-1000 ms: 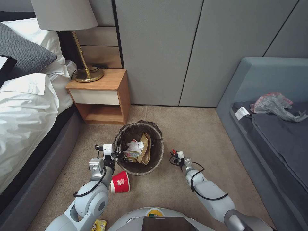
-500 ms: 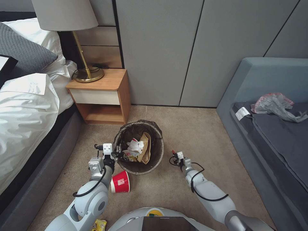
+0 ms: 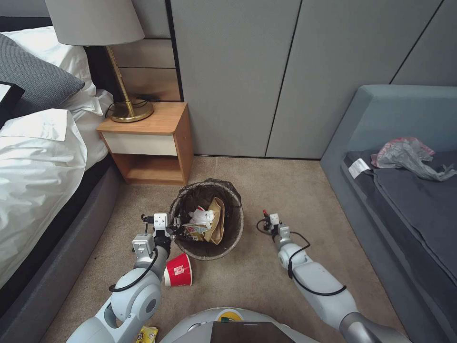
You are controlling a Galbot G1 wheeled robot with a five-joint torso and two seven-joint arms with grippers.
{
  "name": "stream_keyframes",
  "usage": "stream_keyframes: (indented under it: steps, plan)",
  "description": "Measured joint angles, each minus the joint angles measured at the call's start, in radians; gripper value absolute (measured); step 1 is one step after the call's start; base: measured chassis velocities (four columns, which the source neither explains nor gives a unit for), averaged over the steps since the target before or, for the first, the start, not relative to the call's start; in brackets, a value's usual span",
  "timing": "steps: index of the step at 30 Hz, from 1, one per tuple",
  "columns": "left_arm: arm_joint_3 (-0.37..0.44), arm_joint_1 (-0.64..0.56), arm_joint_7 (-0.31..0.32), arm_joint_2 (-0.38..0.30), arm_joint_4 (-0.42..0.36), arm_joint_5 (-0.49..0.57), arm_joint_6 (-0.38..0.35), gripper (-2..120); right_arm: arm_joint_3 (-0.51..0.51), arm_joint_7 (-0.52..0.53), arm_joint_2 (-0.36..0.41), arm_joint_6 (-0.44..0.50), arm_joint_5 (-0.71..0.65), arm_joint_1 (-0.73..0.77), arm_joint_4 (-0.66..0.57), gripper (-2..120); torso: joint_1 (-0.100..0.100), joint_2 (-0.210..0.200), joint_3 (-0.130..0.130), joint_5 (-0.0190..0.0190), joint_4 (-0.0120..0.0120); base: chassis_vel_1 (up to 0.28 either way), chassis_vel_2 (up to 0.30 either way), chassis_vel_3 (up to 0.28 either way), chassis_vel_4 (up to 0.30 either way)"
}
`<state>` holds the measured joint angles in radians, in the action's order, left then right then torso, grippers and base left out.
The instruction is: Pick up the trash bin, then pick up the garbage from the floor and place it into the trash bin.
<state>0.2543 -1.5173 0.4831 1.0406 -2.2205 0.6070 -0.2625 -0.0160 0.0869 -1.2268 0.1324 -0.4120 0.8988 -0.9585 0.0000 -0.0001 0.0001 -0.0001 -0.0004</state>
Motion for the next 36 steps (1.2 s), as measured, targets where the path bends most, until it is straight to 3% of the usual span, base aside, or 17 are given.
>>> stream_keyframes:
  steps: [13,23,27,30,31,32,36]
  plan:
    - [-0.007,-0.003,-0.001,-0.003,0.0,0.0,-0.001,0,-0.024,0.059,0.027,-0.012,-0.028,0.01,-0.114,0,0.0,0.0,0.0,0.0001,0.0003,0.0,0.0,0.0,0.0]
    - [-0.015,-0.009,-0.003,-0.006,0.002,-0.005,-0.002,0,-0.07,0.146,0.08,-0.018,-0.058,0.026,-0.326,0,0.0,0.0,0.0,-0.0005,0.0003,0.0,0.0,0.0,0.0]
    - [-0.017,-0.01,-0.004,-0.008,0.005,-0.007,-0.003,0,-0.096,0.182,0.112,-0.007,-0.061,0.037,-0.426,0,0.0,0.0,0.0,0.0004,0.0004,0.0,0.0,0.0,0.0]
    - [-0.019,-0.012,-0.006,-0.015,0.008,-0.009,-0.003,0,-0.132,0.203,0.188,0.015,-0.082,0.066,-0.607,0,0.0,0.0,0.0,0.0004,0.0001,0.0,0.0,0.0,0.0]
    - [-0.019,-0.012,-0.006,-0.015,0.008,-0.009,-0.003,0,-0.132,0.203,0.188,0.015,-0.082,0.066,-0.607,0,0.0,0.0,0.0,0.0004,0.0001,0.0,0.0,0.0,0.0]
    - [-0.022,-0.012,-0.006,-0.019,0.011,-0.009,-0.003,0,-0.141,0.199,0.232,0.025,-0.096,0.084,-0.708,0,0.0,0.0,0.0,0.0,0.0003,0.0,0.0,0.0,0.0]
    - [-0.03,-0.01,-0.007,-0.023,0.014,-0.008,-0.008,0,-0.15,0.17,0.284,0.037,-0.12,0.112,-0.854,0,0.0,0.0,0.0,0.0004,0.0002,0.0,0.0,0.0,0.0]
